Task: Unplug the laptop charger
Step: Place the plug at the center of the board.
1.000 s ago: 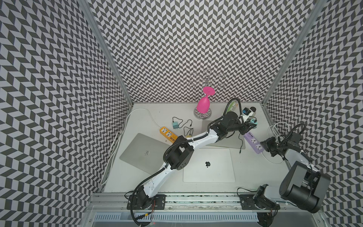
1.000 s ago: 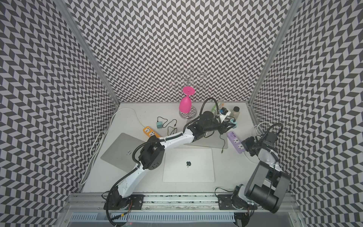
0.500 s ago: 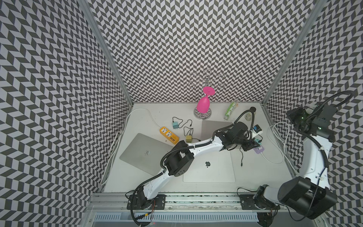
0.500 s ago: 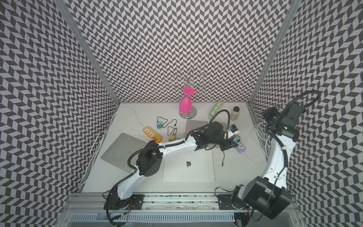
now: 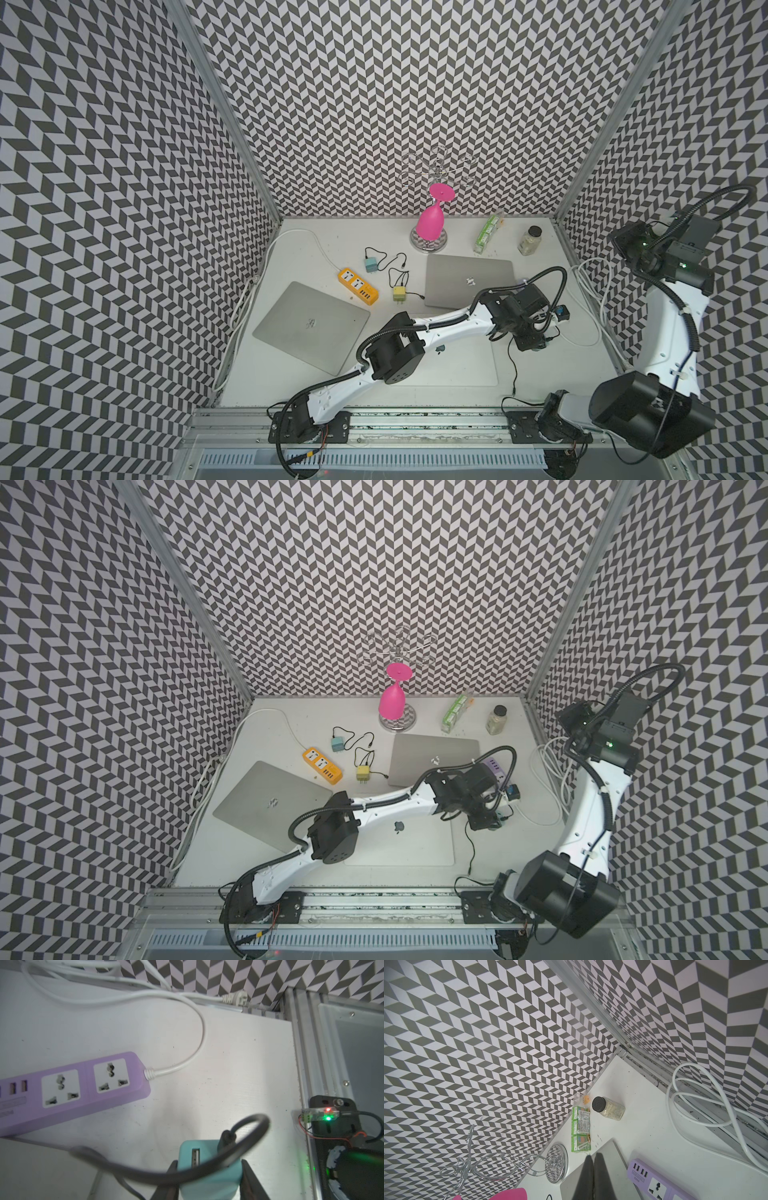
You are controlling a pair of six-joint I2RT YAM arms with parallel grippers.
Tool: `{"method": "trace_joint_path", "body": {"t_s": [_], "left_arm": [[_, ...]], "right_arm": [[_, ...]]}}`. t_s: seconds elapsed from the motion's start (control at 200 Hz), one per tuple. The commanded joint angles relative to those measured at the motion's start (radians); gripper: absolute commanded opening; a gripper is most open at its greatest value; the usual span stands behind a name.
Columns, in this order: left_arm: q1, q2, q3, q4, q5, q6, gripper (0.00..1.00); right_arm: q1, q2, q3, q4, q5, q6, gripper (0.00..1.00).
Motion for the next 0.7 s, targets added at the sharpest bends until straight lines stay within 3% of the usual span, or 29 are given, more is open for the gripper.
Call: {"method": "trace_joint_path", "body": {"t_s": [0.0,0.456,0.521,0.691], "left_arm": [[-0.008,0.015,0.029,-0.106,-0.058,0.046,0.20],[-0.020,0.061,0.018,-0.126,-0.124,0.086,0.22],[-0.022,0.071,0.019,-0.129,-0.128,0.093,0.30],[-0.020,0.085,0.020,-0.130,-0.153,0.108,0.36]], "right_arm": [[0.004,-0.007,-0.007,0.020,-0.005,-0.008,0.00],[0.016,-0.013,-0.045,0.044,-0.015,-0.018,0.00],[0.016,-0.015,-0.052,0.049,-0.018,-0.019,0.00],[0.019,-0.012,-0.057,0.052,-0.020,-0.025,0.00]]}}
